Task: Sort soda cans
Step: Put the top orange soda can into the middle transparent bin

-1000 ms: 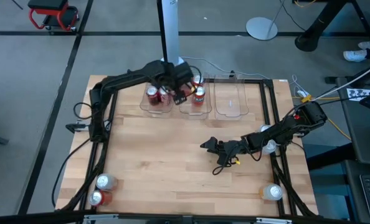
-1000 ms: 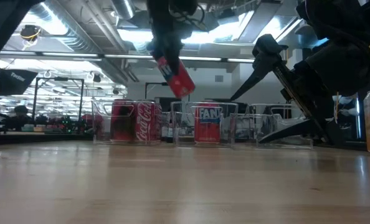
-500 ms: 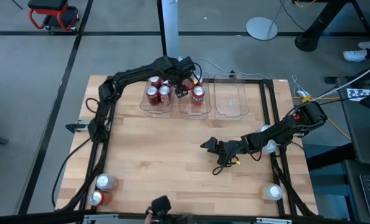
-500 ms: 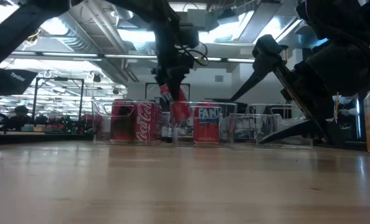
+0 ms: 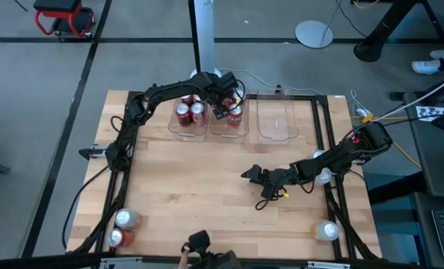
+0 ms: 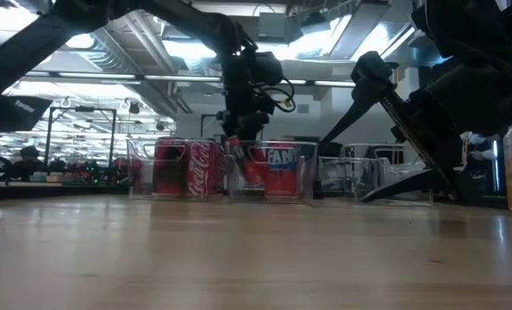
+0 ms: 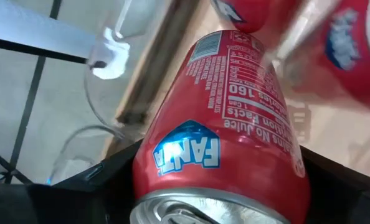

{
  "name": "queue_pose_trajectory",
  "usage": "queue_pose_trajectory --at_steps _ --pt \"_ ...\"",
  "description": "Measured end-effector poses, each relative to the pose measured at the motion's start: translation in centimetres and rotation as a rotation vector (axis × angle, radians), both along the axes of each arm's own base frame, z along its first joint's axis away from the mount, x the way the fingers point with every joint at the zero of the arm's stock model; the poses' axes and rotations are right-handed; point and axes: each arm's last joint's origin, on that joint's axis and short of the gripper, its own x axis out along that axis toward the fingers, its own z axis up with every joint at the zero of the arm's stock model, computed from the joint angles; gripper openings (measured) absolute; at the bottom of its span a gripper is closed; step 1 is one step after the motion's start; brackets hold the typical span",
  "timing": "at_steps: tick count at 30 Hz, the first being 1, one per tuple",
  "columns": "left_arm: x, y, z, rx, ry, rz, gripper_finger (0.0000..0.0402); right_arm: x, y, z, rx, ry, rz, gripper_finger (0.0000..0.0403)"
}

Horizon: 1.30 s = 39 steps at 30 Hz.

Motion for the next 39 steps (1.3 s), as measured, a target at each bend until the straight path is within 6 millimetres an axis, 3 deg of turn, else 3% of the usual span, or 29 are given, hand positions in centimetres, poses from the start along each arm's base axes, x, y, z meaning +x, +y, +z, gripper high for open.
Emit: queue_pose_trajectory --at_steps 7,17,39 --pt "-0.4 0.8 0.0 0.0 -0.025 0.049 0.0332 0.0 0.0 0.0 0.001 -0.001 0.0 0.0363" --pt "-0.6 1.4 -0.4 -0.034 -0.038 0.072 0.0318 0.0 0.0 0.0 0.001 -0.001 -0.001 0.0363" --pt "-0.1 2.1 -0.7 -0.001 -0.086 0.067 0.0337 0.0 0.0 0.0 0.004 0.002 -0.002 0.0363"
